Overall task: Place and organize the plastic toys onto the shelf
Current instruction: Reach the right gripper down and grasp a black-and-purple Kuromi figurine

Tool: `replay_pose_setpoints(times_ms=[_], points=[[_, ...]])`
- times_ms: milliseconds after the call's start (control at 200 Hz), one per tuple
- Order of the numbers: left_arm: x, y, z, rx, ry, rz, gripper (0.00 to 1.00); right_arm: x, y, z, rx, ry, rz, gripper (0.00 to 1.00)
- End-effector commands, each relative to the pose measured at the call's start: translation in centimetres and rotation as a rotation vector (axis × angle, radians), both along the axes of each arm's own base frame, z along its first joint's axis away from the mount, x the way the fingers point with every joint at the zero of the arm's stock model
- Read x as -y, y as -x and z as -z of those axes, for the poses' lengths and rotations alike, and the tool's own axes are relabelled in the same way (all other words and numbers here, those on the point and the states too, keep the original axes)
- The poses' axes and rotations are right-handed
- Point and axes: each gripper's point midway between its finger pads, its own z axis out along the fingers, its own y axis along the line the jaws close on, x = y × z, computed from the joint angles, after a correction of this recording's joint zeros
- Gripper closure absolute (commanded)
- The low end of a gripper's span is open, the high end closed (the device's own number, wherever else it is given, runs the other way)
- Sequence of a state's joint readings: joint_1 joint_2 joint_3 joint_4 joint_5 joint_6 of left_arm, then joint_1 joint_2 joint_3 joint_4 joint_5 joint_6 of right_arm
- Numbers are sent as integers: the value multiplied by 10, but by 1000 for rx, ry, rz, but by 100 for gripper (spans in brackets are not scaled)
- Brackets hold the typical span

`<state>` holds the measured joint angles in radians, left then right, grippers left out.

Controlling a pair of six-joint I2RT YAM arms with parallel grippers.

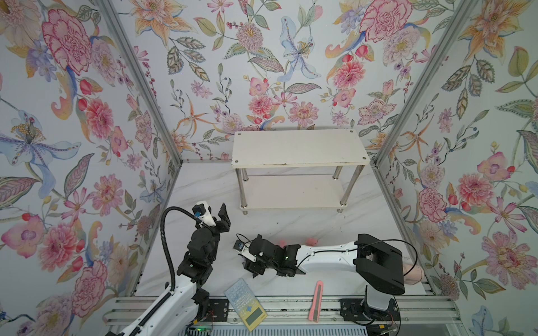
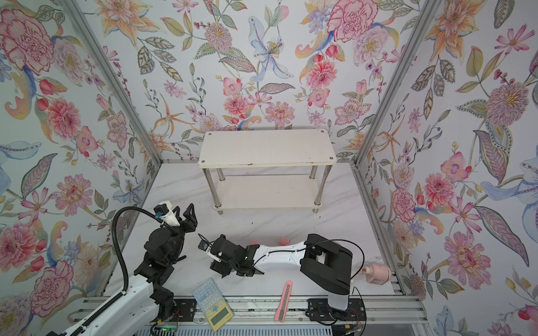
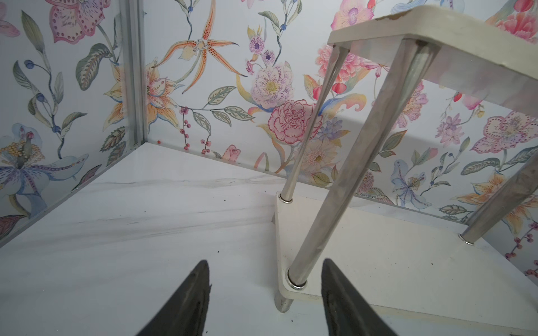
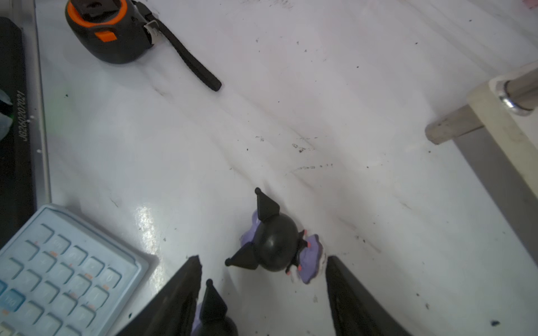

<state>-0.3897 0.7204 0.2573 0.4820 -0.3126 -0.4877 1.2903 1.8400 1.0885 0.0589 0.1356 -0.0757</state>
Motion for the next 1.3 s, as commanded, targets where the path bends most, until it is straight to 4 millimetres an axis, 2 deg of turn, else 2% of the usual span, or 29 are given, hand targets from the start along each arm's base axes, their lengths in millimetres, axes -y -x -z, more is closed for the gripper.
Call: replay_pose_setpoints(times_ms=[0,95,230,425,756,1026,1296], points=[[-26,0,15,-63,-10,-136,38,-12,3,4,8,-1,-52,31],[-39,-1,23,-101,-3,-192,38,-15,1,14,10,18,-60,32],[-44,-5,30,-113,29,-186,37,-18,-1,26,-13,32,-67,33],[-44,-9,35,-124,35,-177,36,-16,-10,43,-52,40,-48,36],[-40,-16,40,-141,40,-154,35,-13,-36,54,-83,39,14,46],[-40,-18,39,-140,42,-150,34,-6,-46,55,-103,32,43,62],[-32,-22,39,-125,53,-102,34,-6,-55,34,-190,-97,41,78]])
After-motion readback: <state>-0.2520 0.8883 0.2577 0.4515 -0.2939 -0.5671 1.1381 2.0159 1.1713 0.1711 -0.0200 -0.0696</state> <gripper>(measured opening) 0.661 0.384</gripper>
